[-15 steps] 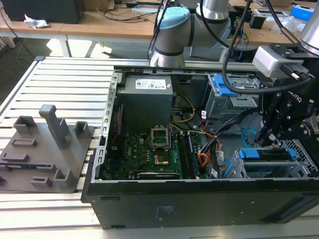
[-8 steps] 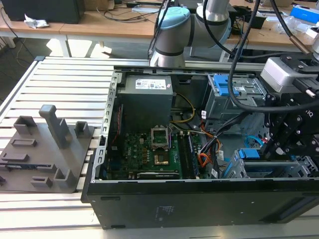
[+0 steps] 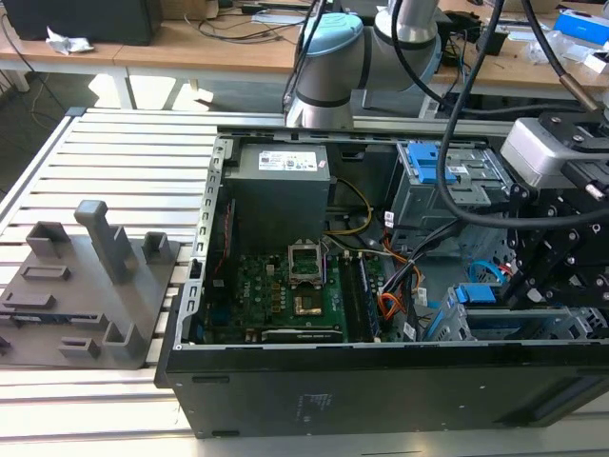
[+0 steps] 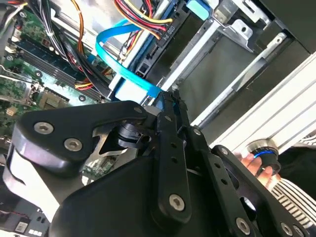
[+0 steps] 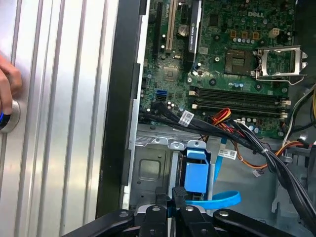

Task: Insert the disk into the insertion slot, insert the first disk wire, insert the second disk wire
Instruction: 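Insert the second disk wire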

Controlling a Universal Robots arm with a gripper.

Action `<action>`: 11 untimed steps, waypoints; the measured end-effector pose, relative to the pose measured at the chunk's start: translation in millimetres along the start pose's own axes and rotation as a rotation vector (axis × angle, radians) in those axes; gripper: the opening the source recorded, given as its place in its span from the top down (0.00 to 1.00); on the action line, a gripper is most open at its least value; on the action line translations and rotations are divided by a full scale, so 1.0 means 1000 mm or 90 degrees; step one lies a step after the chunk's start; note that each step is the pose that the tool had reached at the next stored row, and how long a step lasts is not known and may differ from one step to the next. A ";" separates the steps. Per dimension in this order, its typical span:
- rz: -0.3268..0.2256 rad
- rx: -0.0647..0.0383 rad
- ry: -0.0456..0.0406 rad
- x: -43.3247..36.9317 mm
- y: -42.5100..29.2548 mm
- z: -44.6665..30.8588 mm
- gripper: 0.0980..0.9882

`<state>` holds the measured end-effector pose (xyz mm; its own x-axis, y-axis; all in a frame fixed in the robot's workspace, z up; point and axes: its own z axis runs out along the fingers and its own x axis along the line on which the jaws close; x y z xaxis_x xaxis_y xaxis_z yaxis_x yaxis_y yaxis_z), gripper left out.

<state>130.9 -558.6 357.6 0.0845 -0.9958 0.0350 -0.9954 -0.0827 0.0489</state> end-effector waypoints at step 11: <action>0.021 -0.001 -0.0317 -0.0192 -0.0113 0.0106 0.93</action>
<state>140.0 -539.0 345.8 0.0496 -0.9987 -0.0131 -0.9975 -0.0502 0.0500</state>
